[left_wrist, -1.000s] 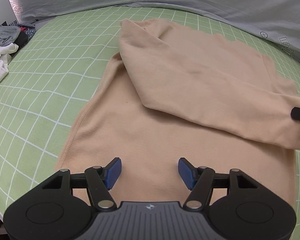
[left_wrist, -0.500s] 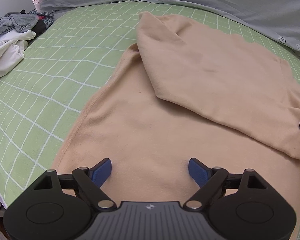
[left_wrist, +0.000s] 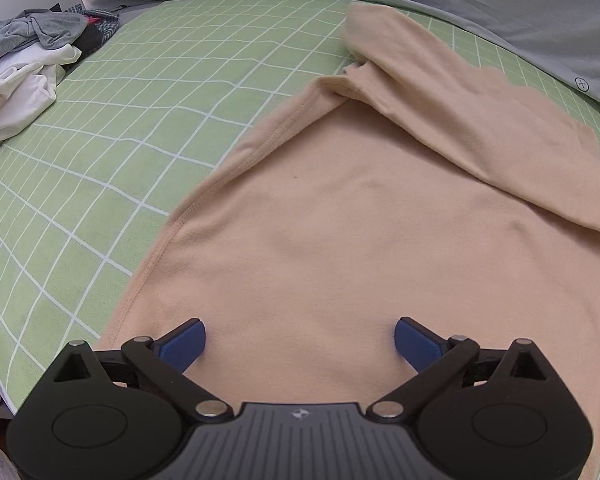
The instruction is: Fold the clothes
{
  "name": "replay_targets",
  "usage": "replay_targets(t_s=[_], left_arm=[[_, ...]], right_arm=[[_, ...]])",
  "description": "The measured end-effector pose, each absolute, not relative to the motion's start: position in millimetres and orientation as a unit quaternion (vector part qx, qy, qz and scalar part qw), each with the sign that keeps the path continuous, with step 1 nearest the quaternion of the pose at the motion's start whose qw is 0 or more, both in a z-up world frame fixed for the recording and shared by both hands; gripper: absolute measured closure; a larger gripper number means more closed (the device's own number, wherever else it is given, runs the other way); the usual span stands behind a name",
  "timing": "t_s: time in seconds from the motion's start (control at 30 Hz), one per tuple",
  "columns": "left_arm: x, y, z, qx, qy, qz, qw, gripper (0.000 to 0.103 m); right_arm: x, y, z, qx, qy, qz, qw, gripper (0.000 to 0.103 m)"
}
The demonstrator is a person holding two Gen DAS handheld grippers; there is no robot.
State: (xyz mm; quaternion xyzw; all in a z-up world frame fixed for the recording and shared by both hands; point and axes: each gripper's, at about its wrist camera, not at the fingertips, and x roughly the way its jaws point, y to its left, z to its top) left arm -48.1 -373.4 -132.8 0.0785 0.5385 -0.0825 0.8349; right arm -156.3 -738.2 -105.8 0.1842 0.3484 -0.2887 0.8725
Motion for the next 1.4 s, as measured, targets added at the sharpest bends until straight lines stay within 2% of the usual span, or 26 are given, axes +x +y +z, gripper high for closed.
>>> replay_targets(t_s=[0.3, 0.4, 0.47, 0.53, 0.67, 0.73, 0.87, 1.2, 1.3, 1.4], left_arm=[[-48, -372, -134, 0.075, 0.540, -0.079, 0.834, 0.000], [-47, -372, -134, 0.077, 0.540, -0.083, 0.834, 0.000], [-46, -372, -134, 0.080, 0.540, -0.086, 0.834, 0.000], [-44, -372, -134, 0.083, 0.539, -0.089, 0.833, 0.000], [-45, -369, -128, 0.100, 0.528, -0.102, 0.837, 0.002], [-45, -358, -120, 0.106, 0.516, -0.113, 0.842, 0.002], [-46, -335, -106, 0.116, 0.493, -0.133, 0.852, 0.002], [-23, -239, -84, 0.146, 0.474, -0.160, 0.853, 0.002], [-11, -207, -84, 0.155, 0.474, -0.170, 0.850, 0.002], [2, -175, -86, 0.168, 0.476, -0.181, 0.844, 0.002]], right_arm=[[-174, -756, -130, 0.169, 0.386, -0.360, 0.832, 0.100], [-181, -757, -134, 0.195, 0.396, -0.365, 0.820, 0.098], [-185, -750, -131, 0.202, 0.394, -0.366, 0.818, 0.091], [-186, -738, -126, 0.195, 0.390, -0.365, 0.822, 0.066], [-181, -701, -116, 0.179, 0.384, -0.343, 0.838, 0.052], [-179, -677, -112, 0.167, 0.380, -0.331, 0.847, 0.033], [-172, -629, -106, 0.158, 0.373, -0.300, 0.863, 0.006], [-120, -488, -105, 0.182, 0.390, -0.243, 0.869, 0.004], [-95, -434, -109, 0.182, 0.399, -0.214, 0.873, 0.010], [-74, -387, -110, 0.177, 0.410, -0.190, 0.874, 0.023]])
